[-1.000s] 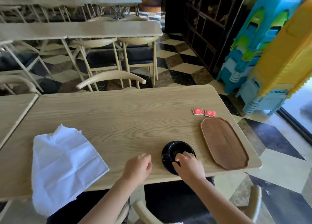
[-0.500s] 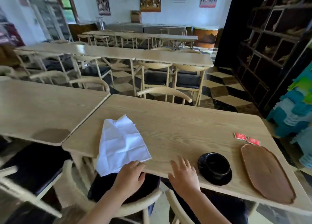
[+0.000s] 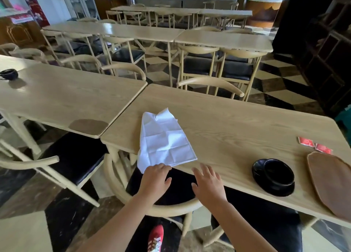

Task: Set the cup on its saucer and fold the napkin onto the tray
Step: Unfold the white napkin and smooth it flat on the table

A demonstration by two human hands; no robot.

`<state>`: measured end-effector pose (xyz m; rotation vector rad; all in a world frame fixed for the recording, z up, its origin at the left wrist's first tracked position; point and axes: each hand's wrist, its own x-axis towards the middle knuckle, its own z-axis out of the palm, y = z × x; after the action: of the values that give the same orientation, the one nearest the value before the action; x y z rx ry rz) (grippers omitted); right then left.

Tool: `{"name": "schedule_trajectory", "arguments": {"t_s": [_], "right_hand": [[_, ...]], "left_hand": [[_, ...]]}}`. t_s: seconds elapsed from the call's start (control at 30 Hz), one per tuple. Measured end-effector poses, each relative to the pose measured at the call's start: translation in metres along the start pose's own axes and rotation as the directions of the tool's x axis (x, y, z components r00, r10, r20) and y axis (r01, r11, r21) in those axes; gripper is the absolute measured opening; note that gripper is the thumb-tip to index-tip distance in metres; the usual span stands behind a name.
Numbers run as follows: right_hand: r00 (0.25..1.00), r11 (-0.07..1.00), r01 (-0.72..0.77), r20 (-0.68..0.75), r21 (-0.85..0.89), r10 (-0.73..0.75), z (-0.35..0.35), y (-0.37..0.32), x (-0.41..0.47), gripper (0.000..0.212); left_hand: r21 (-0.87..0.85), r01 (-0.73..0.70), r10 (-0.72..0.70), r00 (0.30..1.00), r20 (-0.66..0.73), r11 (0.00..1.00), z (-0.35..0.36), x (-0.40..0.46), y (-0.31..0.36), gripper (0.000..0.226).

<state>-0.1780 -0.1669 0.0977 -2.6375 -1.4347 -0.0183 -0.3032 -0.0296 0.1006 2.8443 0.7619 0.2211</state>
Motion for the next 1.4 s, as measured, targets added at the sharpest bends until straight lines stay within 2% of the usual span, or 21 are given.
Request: {"name": "schedule_trajectory", "arguments": {"t_s": [0.13, 0.23, 0.57, 0.67, 0.77, 0.9, 1.03, 1.13, 1.2, 1.33, 1.4], "right_hand": [[0.997, 1.000, 0.025, 0.074, -0.005, -0.025, 0.033, -0.018, 0.042, 0.060], [0.992, 0.999, 0.032, 0.120, -0.020, -0.029, 0.056, -0.030, 0.075, 0.066], [0.961, 0.998, 0.066, 0.269, -0.003, -0.063, 0.119, -0.050, 0.136, 0.068], [0.957, 0.998, 0.052, 0.284, 0.018, -0.055, 0.133, -0.049, 0.140, 0.078], [0.963, 0.997, 0.065, 0.258, 0.041, -0.074, 0.139, -0.048, 0.146, 0.069], [0.956, 0.995, 0.084, 0.279, 0.048, -0.094, 0.126, -0.043, 0.163, 0.046], [0.931, 0.997, 0.078, 0.357, 0.019, -0.079, 0.124, -0.036, 0.164, 0.071], [0.928, 0.998, 0.062, 0.369, -0.012, -0.053, 0.128, -0.040, 0.163, 0.083], [0.928, 0.998, 0.067, 0.367, 0.002, -0.063, 0.126, -0.040, 0.162, 0.078], [0.958, 0.998, 0.054, 0.281, 0.028, -0.059, 0.120, -0.033, 0.158, 0.049], [0.976, 0.992, -0.018, 0.218, 0.123, -0.010, 0.116, -0.035, 0.161, 0.037]], "left_hand": [[0.056, 0.015, -0.018, 0.998, 0.066, 0.998, 0.020, 0.024, -0.041, 0.034], [-0.008, 0.046, -0.044, 0.988, 0.147, 0.999, 0.035, 0.049, -0.069, 0.041], [-0.067, -0.084, 0.103, 0.922, 0.373, 0.994, 0.078, 0.099, -0.121, 0.054], [-0.050, -0.095, 0.107, 0.896, 0.430, 0.994, 0.089, 0.100, -0.123, 0.064], [-0.020, -0.075, 0.077, 0.911, 0.405, 0.997, 0.098, 0.099, -0.119, 0.076], [-0.022, -0.081, 0.084, 0.951, 0.298, 0.996, 0.099, 0.108, -0.122, 0.063], [0.008, -0.088, 0.075, 0.885, 0.459, 0.996, 0.092, 0.116, -0.124, 0.075], [0.086, -0.061, 0.018, 0.900, 0.435, 0.994, 0.095, 0.120, -0.118, 0.077], [0.088, -0.065, 0.020, 0.897, 0.441, 0.994, 0.097, 0.123, -0.116, 0.080], [-0.031, -0.141, 0.143, 0.941, 0.306, 0.990, 0.092, 0.126, -0.120, 0.050], [-0.102, -0.094, 0.122, 0.942, 0.313, 0.990, 0.082, 0.127, -0.121, 0.030]]}}
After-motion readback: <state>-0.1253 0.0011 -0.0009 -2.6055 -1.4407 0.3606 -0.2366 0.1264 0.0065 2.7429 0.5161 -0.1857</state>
